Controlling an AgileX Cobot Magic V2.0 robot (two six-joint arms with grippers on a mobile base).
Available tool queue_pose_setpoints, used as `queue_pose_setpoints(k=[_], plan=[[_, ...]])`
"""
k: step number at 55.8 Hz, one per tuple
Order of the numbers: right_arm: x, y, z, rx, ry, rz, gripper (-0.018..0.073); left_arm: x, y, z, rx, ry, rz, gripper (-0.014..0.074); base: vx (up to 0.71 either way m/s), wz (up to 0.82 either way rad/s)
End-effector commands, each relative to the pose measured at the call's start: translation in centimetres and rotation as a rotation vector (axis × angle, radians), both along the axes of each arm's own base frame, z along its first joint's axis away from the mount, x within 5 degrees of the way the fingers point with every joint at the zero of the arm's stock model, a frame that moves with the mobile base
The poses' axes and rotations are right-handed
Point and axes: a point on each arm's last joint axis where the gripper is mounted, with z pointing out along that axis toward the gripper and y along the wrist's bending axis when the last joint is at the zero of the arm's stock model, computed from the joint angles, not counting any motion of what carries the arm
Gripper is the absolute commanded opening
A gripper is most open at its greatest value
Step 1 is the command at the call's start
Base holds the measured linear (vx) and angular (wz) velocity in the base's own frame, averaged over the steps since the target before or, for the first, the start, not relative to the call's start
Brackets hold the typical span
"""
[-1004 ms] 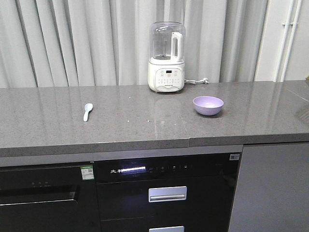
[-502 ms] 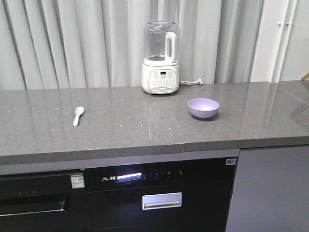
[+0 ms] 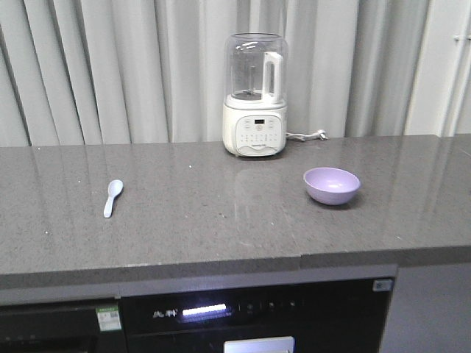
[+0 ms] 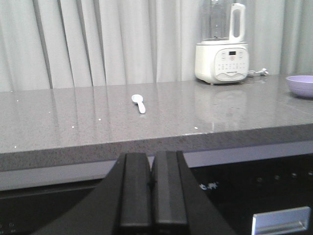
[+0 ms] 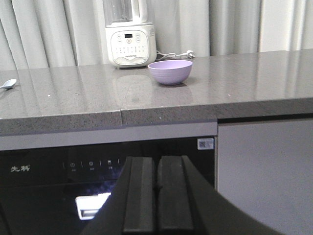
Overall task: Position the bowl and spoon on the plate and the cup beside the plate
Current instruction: 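Drive the base toward the counter with the spoon and lavender bowl, then lower the left gripper over the white spoon handle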
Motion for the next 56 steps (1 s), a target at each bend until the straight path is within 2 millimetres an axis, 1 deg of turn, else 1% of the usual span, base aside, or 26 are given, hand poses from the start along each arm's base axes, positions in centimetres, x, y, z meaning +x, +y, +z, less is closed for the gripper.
queue_pose_setpoints(k=[1,33,56], plan=[[-0.03,0.01,0.71,-0.005,-0.088,0.001,-0.0006,-0.28,-0.04,1.59,-0.019,-0.108,-0.008,-0.0004,0.38,0.11],[-0.03,0.01,0.71,-0.005,-0.088,0.001,-0.0006,-0.28,-0.04,1.59,-0.019,-0.108,-0.008,-0.0004,0.4,0.13],[-0.03,0.01,0.71,-0.005,-0.088,0.001,-0.0006,-0.28,-0.04,1.59,-0.019,-0.108,-0.008,-0.0004,0.33,0.08]])
